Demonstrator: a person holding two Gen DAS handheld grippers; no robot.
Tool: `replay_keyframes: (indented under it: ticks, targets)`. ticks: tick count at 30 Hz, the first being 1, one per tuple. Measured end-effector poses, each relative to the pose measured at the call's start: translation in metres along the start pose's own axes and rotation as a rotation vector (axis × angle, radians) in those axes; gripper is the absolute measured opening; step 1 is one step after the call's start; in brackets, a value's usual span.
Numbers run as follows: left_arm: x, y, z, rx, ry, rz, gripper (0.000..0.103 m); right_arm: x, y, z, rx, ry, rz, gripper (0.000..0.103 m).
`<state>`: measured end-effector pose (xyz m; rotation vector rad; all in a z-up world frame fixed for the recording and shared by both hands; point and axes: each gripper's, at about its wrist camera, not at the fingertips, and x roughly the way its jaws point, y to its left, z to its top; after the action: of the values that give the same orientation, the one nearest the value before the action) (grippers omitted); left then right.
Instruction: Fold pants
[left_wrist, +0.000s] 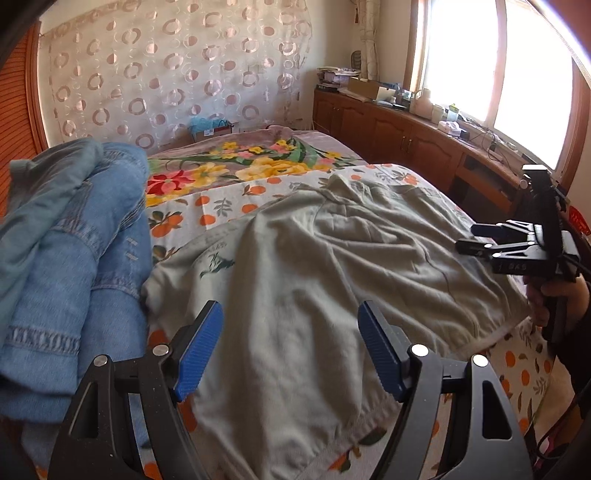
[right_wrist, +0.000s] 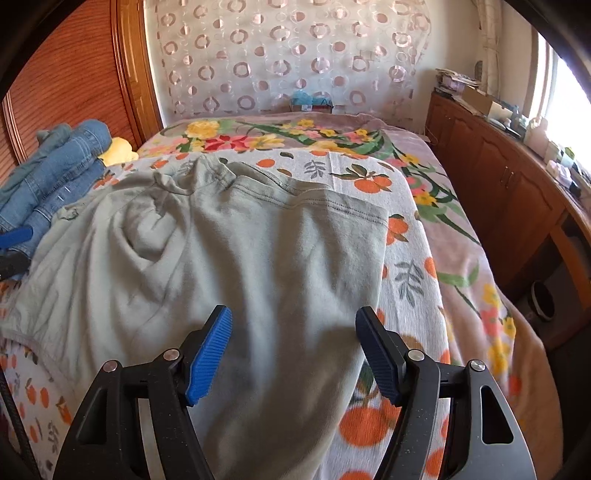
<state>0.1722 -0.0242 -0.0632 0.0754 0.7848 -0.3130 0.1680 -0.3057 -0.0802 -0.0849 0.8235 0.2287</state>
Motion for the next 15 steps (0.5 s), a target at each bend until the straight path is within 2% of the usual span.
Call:
replay_keyframes:
  ticks: [12, 15]
  targets:
    - [-0.028, 0.017, -0.051, -0.055, 0.015, 0.046, 0.076, -0.052, 0.02, -0.057, 0.009, -0.031, -0.008, 0.071]
    - [-0.032, 0.023, -0.064, -0.079, 0.025, 0.063, 0.076, -0.058, 0.019, -0.067, 0.026, -0.032, -0.003, 0.067]
